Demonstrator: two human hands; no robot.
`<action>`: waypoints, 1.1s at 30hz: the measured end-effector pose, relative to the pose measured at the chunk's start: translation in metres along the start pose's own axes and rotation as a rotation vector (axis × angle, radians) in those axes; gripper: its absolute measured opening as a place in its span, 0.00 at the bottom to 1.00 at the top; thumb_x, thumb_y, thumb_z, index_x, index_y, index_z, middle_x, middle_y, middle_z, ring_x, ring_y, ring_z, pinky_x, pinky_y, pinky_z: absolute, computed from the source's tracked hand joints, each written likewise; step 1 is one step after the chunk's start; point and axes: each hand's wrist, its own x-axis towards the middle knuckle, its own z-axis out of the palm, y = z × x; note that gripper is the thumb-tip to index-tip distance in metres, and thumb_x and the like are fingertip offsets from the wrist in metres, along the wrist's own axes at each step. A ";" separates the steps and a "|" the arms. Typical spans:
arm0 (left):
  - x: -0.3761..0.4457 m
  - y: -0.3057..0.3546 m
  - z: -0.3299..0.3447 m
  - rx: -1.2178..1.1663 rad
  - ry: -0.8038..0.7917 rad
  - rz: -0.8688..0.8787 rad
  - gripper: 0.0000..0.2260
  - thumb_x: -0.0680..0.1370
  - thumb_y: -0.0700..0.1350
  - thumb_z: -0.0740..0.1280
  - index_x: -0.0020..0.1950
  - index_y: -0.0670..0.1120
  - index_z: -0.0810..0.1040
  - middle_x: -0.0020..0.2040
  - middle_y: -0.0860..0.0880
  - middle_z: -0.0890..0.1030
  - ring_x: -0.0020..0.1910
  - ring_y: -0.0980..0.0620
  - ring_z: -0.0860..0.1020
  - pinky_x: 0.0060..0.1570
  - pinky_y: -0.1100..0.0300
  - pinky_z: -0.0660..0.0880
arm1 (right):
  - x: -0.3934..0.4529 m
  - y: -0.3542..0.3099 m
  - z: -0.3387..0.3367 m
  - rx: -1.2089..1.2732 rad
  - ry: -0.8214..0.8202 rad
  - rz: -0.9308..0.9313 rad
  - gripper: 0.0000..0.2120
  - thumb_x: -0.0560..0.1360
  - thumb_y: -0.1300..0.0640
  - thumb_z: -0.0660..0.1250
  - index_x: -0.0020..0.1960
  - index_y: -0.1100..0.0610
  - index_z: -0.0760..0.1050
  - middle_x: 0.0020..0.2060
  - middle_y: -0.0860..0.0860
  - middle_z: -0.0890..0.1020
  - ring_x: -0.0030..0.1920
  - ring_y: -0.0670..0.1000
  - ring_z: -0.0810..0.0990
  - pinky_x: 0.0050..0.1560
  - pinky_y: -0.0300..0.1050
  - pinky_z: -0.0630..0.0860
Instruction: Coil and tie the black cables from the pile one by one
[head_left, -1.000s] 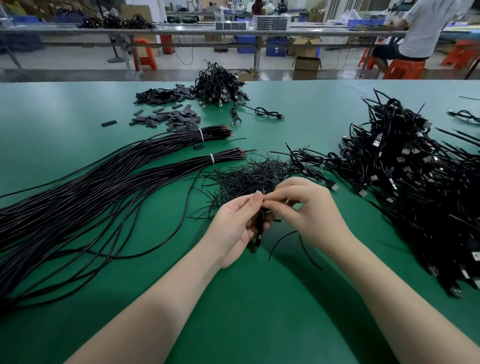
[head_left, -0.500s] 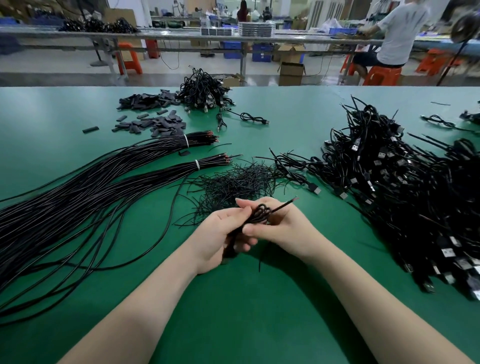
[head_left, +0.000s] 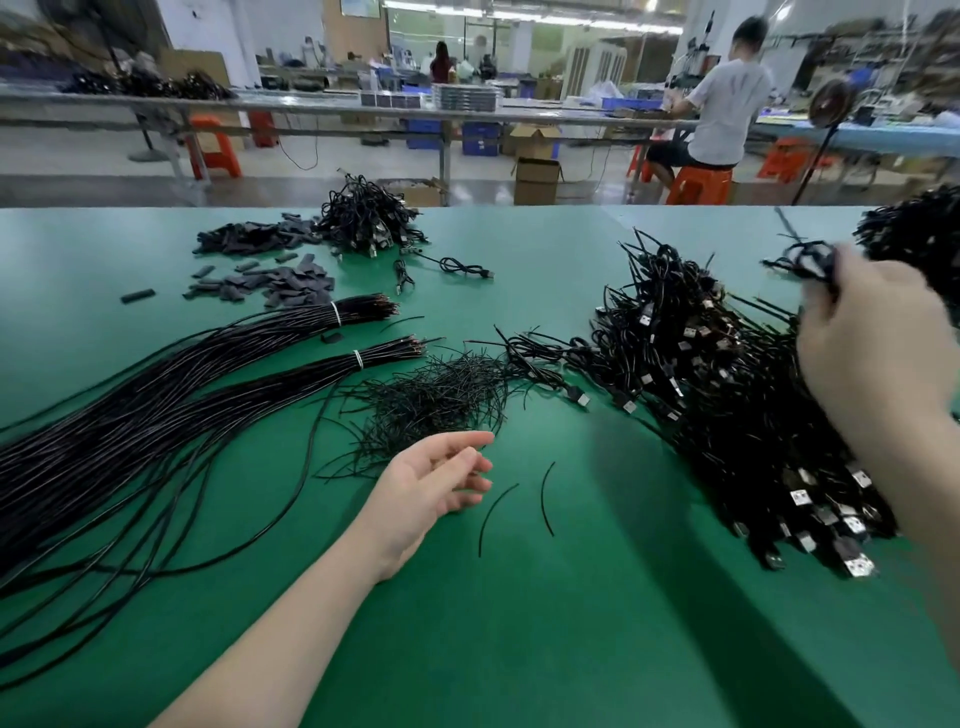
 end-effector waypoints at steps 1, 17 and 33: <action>-0.001 0.000 0.000 0.032 0.000 0.008 0.10 0.81 0.37 0.62 0.56 0.45 0.82 0.43 0.49 0.83 0.42 0.53 0.81 0.43 0.62 0.78 | 0.005 0.020 0.003 -0.096 -0.001 0.061 0.19 0.81 0.52 0.56 0.69 0.59 0.65 0.56 0.66 0.74 0.52 0.69 0.73 0.49 0.63 0.73; 0.012 0.041 -0.008 0.370 0.291 0.324 0.08 0.83 0.47 0.60 0.55 0.54 0.78 0.42 0.57 0.80 0.39 0.58 0.79 0.36 0.64 0.76 | -0.090 -0.087 0.029 0.445 -0.378 -0.221 0.23 0.79 0.48 0.60 0.72 0.56 0.67 0.68 0.56 0.70 0.67 0.55 0.69 0.66 0.51 0.66; 0.021 0.073 -0.207 1.693 0.660 0.025 0.10 0.79 0.46 0.68 0.57 0.45 0.82 0.54 0.43 0.82 0.52 0.41 0.79 0.46 0.50 0.77 | -0.145 -0.109 0.087 0.573 -0.558 -0.089 0.10 0.79 0.51 0.63 0.55 0.52 0.81 0.49 0.44 0.82 0.49 0.42 0.73 0.50 0.40 0.68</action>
